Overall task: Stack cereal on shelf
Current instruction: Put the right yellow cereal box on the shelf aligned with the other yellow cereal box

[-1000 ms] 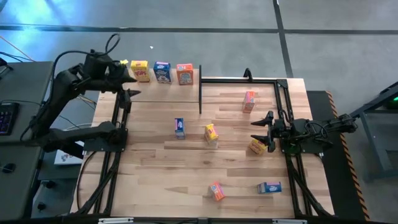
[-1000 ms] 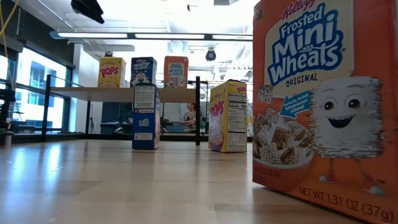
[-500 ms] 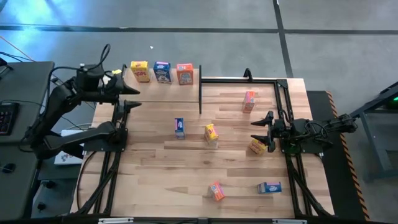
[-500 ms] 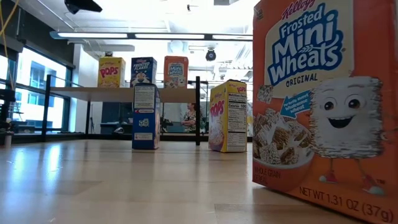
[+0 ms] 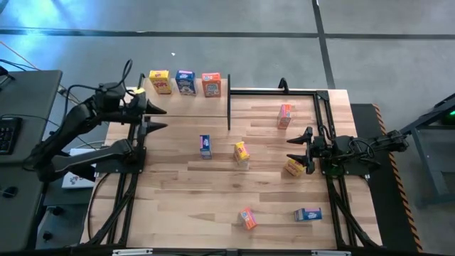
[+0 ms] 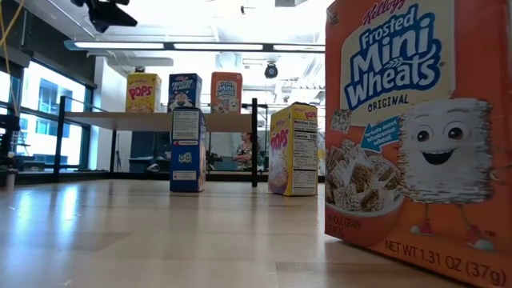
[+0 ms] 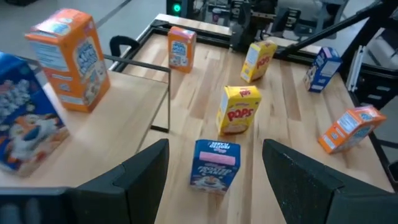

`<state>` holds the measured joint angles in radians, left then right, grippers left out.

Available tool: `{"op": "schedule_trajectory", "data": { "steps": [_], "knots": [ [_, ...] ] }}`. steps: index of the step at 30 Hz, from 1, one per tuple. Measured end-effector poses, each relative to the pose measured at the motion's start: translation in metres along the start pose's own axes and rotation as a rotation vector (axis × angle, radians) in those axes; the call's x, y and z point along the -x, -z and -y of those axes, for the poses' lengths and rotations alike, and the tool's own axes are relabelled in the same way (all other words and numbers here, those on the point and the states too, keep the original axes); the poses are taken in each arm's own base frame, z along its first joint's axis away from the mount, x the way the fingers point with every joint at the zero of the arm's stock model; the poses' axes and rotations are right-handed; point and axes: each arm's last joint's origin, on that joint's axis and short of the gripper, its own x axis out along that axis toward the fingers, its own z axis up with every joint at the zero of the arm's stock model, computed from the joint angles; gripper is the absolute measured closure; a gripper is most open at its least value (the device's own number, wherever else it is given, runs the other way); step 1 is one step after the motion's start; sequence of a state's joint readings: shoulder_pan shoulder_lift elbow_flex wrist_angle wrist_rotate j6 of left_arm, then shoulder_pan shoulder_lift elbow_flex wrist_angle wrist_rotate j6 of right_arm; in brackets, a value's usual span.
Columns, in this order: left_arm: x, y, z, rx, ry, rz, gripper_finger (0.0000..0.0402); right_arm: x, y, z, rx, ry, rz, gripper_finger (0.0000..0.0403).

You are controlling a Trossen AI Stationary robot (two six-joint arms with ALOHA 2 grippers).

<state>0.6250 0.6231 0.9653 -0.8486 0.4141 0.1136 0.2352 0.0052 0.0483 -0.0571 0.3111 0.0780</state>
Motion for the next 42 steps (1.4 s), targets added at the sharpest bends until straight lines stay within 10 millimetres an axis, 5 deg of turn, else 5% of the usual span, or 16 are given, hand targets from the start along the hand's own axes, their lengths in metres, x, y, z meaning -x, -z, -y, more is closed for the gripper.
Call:
{"op": "schedule_trajectory", "data": {
  "steps": [30, 42],
  "knots": [
    [-0.063, -0.022, 0.018, 0.028, 0.279, 0.236, 0.0151, 0.000, -0.001, 0.000, -0.007, 0.008, 0.016, 0.0129],
    [-0.080, -0.024, 0.023, 0.019, 0.318, 0.211, 0.0151, 0.009, -0.045, 0.000, -0.172, -0.016, 0.283, 0.0129]
  ]
}}
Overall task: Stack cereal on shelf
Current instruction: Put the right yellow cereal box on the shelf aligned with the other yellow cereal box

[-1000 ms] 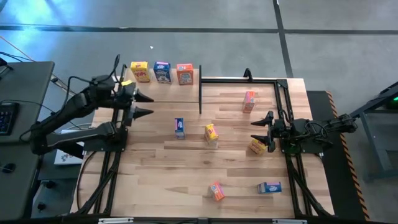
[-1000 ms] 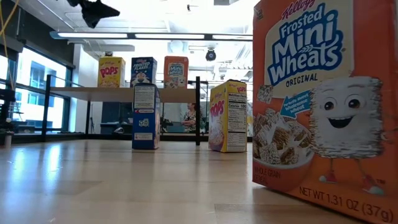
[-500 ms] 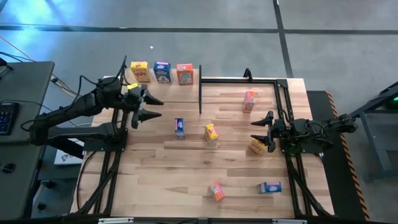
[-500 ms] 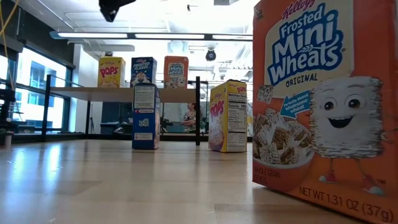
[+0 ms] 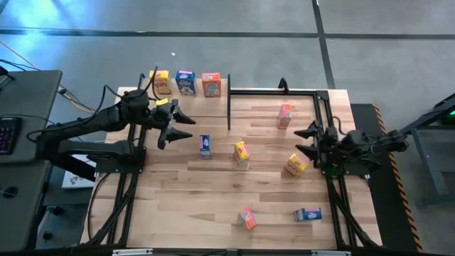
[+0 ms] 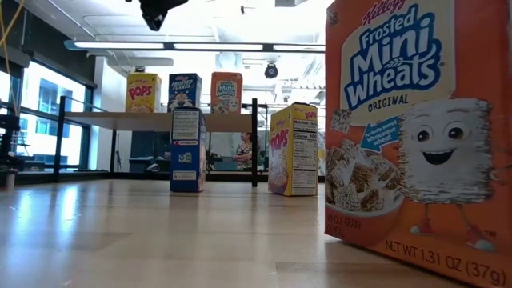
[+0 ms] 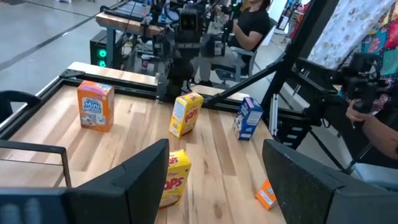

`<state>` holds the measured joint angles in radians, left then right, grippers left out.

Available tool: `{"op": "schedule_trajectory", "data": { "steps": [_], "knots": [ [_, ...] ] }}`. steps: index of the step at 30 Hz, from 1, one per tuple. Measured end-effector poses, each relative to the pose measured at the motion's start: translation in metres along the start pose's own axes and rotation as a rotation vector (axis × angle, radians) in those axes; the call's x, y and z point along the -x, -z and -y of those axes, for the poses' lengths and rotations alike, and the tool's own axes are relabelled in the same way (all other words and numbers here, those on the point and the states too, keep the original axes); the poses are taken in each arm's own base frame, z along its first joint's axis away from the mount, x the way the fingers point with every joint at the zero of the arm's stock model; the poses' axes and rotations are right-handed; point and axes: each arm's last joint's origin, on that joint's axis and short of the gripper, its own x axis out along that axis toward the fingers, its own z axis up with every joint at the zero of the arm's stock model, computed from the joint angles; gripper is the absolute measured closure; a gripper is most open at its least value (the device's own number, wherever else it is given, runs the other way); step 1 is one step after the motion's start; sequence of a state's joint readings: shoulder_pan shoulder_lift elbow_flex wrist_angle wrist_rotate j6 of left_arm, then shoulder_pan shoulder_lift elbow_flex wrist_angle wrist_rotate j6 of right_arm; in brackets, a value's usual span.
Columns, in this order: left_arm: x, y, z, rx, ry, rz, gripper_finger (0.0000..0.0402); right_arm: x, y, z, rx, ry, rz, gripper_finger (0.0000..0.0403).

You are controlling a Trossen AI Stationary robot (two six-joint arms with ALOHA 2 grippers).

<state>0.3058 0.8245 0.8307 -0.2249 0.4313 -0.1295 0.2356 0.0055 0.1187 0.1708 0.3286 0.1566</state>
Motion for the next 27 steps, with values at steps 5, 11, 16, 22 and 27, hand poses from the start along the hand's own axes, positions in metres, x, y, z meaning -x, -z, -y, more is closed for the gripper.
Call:
{"op": "schedule_trajectory", "data": {
  "steps": [5, 11, 16, 22, 27],
  "knots": [
    [0.002, -0.001, 0.001, -0.003, 0.000, 0.007, 0.0151, -0.001, -0.031, -0.005, -0.010, -0.013, 0.051, 0.0129],
    [0.002, 0.000, 0.001, -0.003, 0.000, 0.004, 0.0151, -0.012, -0.063, -0.014, 0.005, 0.027, -0.073, 0.0129],
    [0.002, 0.001, 0.001, 0.002, -0.002, -0.007, 0.0151, -0.029, -0.085, -0.022, -0.028, 0.115, -0.262, 0.0129],
    [0.002, 0.002, 0.001, -0.002, -0.003, -0.015, 0.0151, -0.049, -0.102, -0.031, -0.137, 0.268, -0.538, 0.0129],
    [0.002, 0.001, 0.001, -0.047, -0.002, -0.012, 0.0151, -0.063, -0.110, -0.037, -0.214, 0.416, -0.741, 0.0129]
  ]
}}
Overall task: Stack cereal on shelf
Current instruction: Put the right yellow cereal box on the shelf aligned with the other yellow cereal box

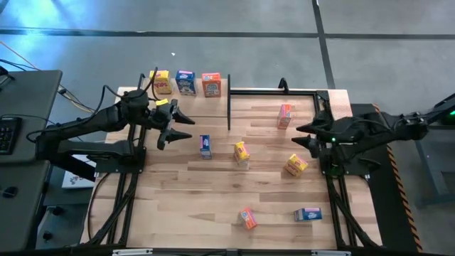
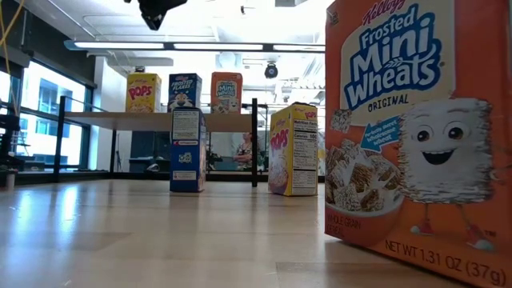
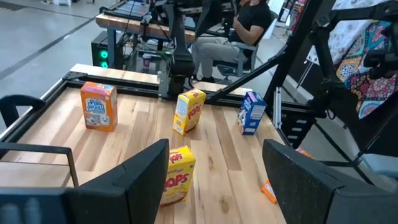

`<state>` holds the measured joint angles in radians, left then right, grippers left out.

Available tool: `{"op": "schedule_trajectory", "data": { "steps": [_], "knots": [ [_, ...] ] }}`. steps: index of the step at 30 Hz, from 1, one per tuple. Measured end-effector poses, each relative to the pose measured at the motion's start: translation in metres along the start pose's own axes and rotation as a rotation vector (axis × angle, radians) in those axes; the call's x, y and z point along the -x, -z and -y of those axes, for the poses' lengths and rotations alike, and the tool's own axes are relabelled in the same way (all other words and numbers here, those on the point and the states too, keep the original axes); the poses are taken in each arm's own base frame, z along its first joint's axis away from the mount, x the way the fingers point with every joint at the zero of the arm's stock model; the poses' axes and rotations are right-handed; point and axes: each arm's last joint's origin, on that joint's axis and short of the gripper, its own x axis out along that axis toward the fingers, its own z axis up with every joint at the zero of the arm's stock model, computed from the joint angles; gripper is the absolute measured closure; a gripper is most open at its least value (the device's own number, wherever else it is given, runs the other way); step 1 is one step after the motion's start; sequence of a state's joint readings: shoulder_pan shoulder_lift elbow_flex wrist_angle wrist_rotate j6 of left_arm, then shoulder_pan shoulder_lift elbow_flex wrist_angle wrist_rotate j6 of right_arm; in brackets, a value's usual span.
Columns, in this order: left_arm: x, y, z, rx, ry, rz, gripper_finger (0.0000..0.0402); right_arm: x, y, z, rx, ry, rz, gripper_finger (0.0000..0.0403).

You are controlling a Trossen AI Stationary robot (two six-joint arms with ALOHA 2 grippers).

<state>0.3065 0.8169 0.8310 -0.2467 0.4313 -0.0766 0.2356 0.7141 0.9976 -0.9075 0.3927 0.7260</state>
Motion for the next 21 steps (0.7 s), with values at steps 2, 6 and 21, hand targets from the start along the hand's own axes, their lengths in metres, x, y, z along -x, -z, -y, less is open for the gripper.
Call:
{"op": "schedule_trajectory", "data": {
  "steps": [2, 6, 21],
  "knots": [
    [0.000, -0.001, 0.000, -0.003, 0.000, 0.006, 0.0151, -0.003, -0.002, -0.005, -0.034, 0.045, -0.089, 0.0129],
    [0.000, -0.001, 0.000, -0.002, 0.000, 0.006, 0.0151, -0.012, -0.003, -0.013, -0.109, 0.122, -0.246, 0.0129],
    [0.001, -0.013, 0.001, 0.000, 0.013, 0.127, 0.0151, -0.061, 0.018, -0.029, -0.203, 0.322, -0.587, 0.0129]
  ]
}}
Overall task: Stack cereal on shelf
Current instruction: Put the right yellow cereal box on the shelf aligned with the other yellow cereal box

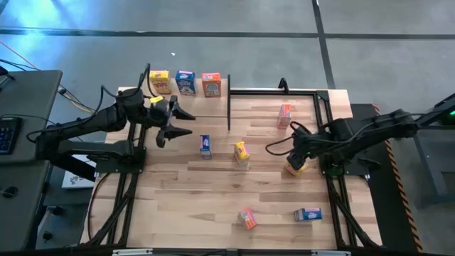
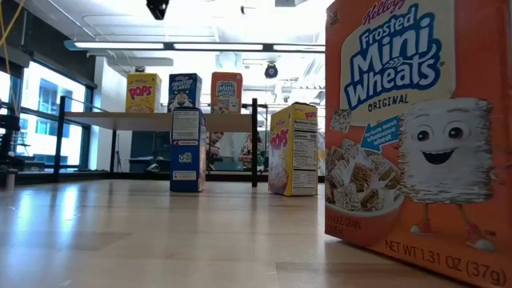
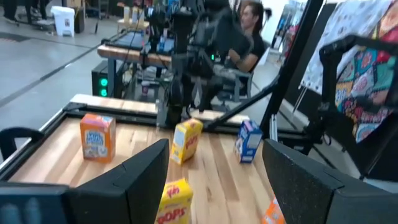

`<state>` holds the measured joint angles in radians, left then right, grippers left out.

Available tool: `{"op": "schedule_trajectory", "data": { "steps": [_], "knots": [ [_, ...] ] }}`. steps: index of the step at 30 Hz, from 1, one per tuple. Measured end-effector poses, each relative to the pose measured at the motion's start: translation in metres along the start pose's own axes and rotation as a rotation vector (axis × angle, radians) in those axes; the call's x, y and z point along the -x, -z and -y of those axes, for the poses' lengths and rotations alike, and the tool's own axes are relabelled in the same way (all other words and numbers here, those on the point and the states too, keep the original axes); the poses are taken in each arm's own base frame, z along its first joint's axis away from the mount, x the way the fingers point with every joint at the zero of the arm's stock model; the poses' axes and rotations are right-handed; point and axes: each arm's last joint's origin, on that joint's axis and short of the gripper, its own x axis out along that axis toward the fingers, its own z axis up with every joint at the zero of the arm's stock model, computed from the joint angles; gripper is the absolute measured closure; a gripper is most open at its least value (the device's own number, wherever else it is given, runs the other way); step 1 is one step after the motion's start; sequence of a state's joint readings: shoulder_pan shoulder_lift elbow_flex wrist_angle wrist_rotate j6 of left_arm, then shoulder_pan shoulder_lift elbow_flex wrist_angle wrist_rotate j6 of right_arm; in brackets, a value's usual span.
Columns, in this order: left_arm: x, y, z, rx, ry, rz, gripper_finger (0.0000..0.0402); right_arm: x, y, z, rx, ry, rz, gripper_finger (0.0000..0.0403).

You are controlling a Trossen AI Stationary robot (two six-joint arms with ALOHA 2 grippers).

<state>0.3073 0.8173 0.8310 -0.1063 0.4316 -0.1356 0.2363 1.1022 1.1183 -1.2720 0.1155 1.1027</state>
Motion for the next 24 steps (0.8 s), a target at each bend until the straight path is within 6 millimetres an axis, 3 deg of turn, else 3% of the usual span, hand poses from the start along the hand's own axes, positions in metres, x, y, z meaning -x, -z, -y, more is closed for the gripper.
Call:
{"op": "schedule_trajectory", "data": {
  "steps": [24],
  "knots": [
    [0.000, 0.001, 0.003, -0.012, 0.107, -0.021, 0.0151, -0.029, 0.015, -0.016, 0.076, 0.202, -0.184, 0.0129]
  ]
}}
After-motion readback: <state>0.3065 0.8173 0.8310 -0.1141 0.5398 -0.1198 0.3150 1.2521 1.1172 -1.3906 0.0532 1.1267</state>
